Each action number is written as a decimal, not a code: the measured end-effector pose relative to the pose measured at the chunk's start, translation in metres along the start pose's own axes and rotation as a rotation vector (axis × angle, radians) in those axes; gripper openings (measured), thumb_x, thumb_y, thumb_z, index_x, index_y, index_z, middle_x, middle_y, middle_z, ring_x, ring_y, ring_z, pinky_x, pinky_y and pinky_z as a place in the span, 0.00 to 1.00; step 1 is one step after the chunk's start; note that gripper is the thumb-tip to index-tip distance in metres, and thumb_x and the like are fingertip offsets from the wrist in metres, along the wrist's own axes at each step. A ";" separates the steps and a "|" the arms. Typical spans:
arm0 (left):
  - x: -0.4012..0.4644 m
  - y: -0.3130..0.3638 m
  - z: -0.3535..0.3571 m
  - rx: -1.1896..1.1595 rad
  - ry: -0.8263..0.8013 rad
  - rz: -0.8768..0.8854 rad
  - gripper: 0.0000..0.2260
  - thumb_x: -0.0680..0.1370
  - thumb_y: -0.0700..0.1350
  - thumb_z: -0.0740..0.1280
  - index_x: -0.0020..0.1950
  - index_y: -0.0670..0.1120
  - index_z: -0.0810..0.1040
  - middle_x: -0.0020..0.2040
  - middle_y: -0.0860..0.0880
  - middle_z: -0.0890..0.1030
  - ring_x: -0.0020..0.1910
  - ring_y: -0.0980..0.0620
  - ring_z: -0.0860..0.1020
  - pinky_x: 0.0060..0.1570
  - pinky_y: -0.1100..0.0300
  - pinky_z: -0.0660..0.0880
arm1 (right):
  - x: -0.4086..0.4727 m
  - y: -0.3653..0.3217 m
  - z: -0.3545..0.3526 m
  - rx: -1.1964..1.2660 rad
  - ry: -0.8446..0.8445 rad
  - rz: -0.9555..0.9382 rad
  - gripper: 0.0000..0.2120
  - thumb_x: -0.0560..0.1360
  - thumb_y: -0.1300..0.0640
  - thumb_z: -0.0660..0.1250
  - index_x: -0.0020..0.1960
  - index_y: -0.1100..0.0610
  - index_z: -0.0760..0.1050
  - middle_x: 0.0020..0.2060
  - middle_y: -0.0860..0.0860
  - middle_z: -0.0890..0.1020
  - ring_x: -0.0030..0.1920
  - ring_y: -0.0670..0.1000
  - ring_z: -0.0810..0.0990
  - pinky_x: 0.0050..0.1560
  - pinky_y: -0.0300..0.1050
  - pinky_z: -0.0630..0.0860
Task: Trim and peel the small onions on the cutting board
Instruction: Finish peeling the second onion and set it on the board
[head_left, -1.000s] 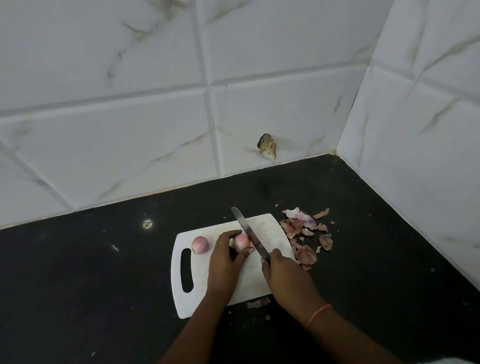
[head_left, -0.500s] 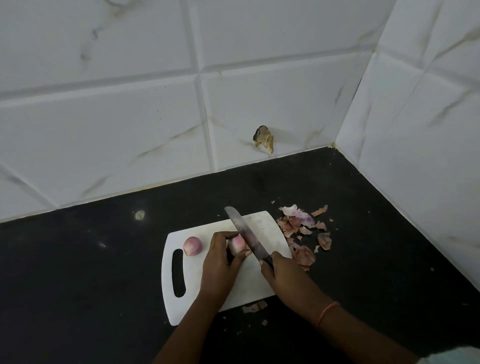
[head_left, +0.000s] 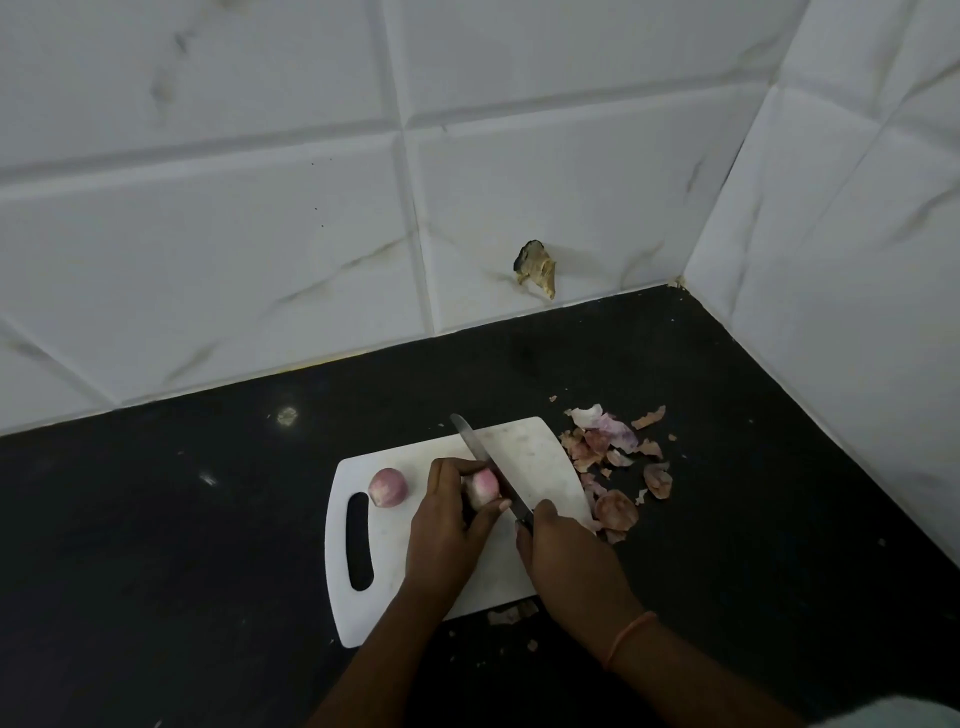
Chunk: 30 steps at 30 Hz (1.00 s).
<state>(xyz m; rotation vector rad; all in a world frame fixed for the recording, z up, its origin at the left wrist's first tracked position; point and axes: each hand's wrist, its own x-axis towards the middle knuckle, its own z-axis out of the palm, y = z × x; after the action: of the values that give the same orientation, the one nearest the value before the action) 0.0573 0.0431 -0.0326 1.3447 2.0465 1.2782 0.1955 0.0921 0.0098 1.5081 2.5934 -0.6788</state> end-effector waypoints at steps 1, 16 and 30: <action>0.000 0.000 0.000 0.002 0.000 0.005 0.17 0.75 0.51 0.74 0.59 0.56 0.71 0.55 0.62 0.72 0.46 0.59 0.77 0.40 0.68 0.74 | 0.000 0.000 0.001 -0.009 0.001 0.001 0.15 0.84 0.47 0.49 0.62 0.56 0.66 0.50 0.51 0.82 0.50 0.50 0.82 0.42 0.42 0.73; -0.007 0.000 0.002 -0.014 0.042 0.006 0.18 0.75 0.48 0.74 0.59 0.58 0.70 0.56 0.63 0.72 0.48 0.61 0.77 0.41 0.71 0.73 | 0.001 -0.003 0.012 -0.045 0.066 0.026 0.16 0.84 0.49 0.50 0.64 0.58 0.65 0.49 0.52 0.82 0.49 0.52 0.83 0.42 0.47 0.74; -0.010 0.001 0.000 -0.064 0.065 -0.001 0.19 0.76 0.47 0.74 0.59 0.60 0.68 0.58 0.59 0.74 0.48 0.56 0.78 0.43 0.72 0.73 | -0.004 -0.012 0.011 -0.169 0.068 0.050 0.15 0.84 0.54 0.50 0.67 0.59 0.63 0.50 0.54 0.83 0.49 0.53 0.83 0.39 0.45 0.69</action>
<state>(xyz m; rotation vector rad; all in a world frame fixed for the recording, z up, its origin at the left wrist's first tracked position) 0.0625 0.0341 -0.0336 1.2888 2.0304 1.3924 0.1855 0.0798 0.0050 1.5632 2.5762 -0.3981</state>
